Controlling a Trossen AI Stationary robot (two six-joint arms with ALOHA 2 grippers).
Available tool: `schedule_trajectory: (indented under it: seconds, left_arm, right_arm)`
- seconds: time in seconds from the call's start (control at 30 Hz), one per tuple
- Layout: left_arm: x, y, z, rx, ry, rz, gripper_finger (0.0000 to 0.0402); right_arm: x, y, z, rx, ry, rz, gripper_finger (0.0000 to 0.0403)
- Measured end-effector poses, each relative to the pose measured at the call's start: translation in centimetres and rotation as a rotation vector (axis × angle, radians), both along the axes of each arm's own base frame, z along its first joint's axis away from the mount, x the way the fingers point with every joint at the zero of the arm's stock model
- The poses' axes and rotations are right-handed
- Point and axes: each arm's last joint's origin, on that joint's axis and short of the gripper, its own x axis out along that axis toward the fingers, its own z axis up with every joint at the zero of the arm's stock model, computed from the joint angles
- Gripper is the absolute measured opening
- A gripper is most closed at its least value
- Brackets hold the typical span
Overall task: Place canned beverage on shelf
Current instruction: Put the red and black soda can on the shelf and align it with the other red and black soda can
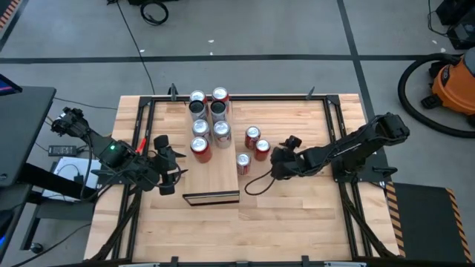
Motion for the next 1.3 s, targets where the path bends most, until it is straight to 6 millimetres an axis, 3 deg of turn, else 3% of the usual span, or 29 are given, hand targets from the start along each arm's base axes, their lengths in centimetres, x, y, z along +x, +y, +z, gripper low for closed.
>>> schedule_trajectory:
  seconds: [0.23, 0.5, 0.73, 0.87, 1.3]
  left_arm:
    - [0.0, 0.0, 0.0, -0.012, 0.006, -0.007, 0.0233]
    - [0.0, 0.0, 0.0, -0.001, 0.010, -0.017, 0.0233]
    - [0.0, 0.0, 0.0, -0.001, 0.010, -0.017, 0.0233]
    - [0.0, 0.0, 0.0, 0.000, 0.011, -0.017, 0.0233]
    - [0.0, 0.0, 0.0, 0.006, 0.013, -0.022, 0.0233]
  right_arm:
    - [-0.5, -0.5, -2.5, 0.132, -0.150, 0.031, 0.0371]
    - [-1.5, -1.2, -3.9, 0.089, -0.411, 0.042, 0.0371]
    - [-1.6, -2.7, -4.1, 0.168, -0.513, 0.103, 0.0380]
    - [-1.3, -3.3, -3.5, 0.141, -0.556, 0.129, 0.0397]
    - [-0.9, -4.5, -2.7, 0.109, -0.609, 0.161, 0.0397]
